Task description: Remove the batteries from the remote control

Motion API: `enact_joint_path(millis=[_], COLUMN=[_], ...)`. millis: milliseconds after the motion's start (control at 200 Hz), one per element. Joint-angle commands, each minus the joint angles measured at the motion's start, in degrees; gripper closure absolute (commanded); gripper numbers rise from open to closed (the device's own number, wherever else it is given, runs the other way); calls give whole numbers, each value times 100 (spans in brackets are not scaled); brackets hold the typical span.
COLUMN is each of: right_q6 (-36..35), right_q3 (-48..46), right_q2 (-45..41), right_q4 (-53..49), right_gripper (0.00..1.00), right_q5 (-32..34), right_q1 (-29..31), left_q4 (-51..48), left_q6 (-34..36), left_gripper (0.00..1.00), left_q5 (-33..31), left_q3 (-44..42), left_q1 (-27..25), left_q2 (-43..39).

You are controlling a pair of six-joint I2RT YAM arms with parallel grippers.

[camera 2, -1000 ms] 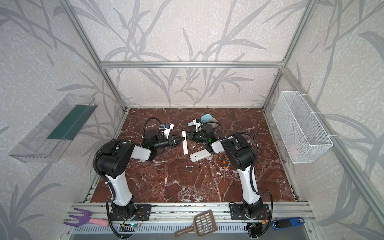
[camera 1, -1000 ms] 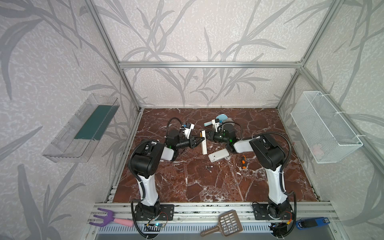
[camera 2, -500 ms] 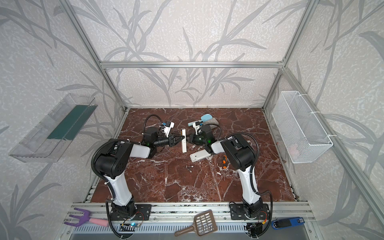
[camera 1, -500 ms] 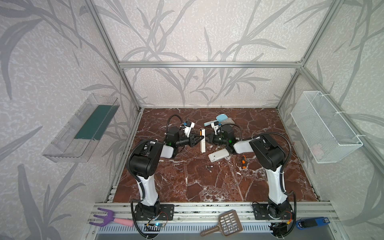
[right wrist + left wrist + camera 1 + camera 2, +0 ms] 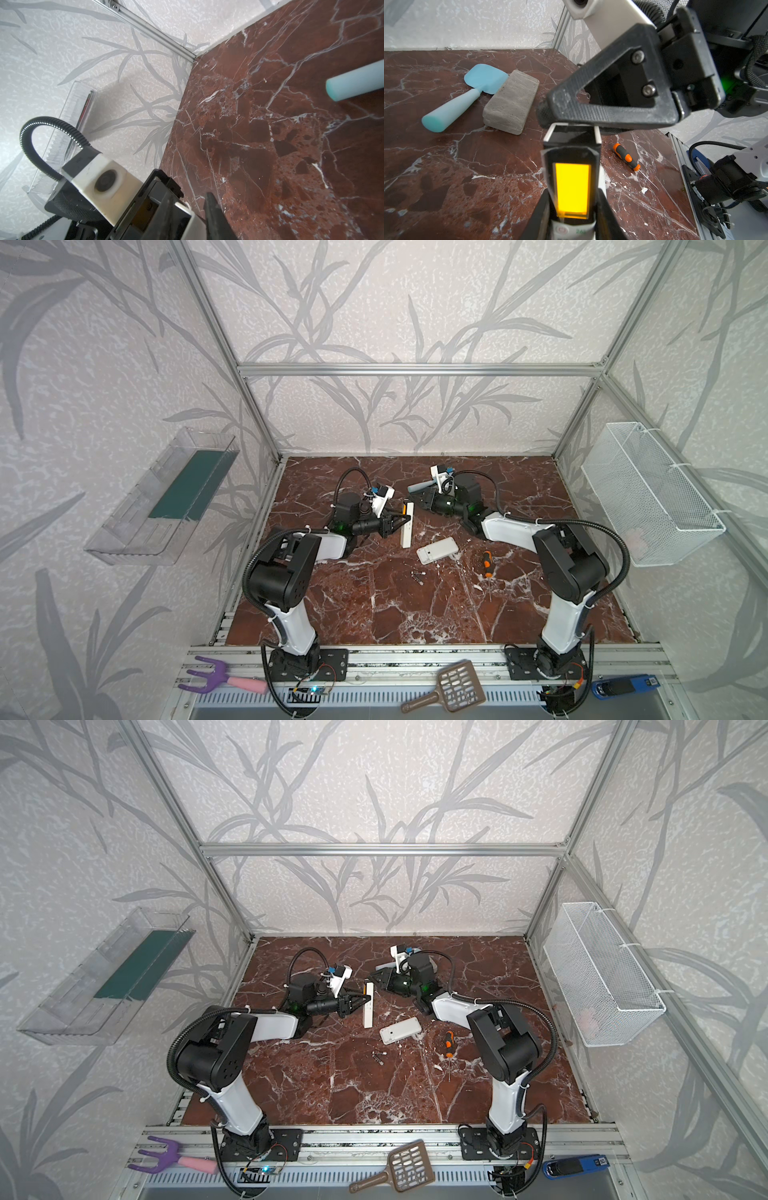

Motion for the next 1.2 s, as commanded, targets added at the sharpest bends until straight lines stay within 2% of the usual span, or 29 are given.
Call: enact_joint_path(millis=[0,545,745,920,1195], right_q6=[166,252,116,97,124], right_q3=[-24,-223,-338,-491,-546], right_q2=[58,98,178,351,605], right_q4=[227,307,162,226,340], right_gripper=[76,92,100,100,100], right_q5=[-201,-359,-367,-309,-212], right_q1=[16,157,245,325,338], left_q4=[131,355,-53,-665,-687], left_q6=[112,-137,-80,163,190], left_gripper=[100,100,100,100,100], left_q5=[148,228,336,368,254], left_q3=[-77,-6,238,535,673], left_q1=[-25,-25,-16,-8,-8], left_q2=[-276,-310,-275,-177,82])
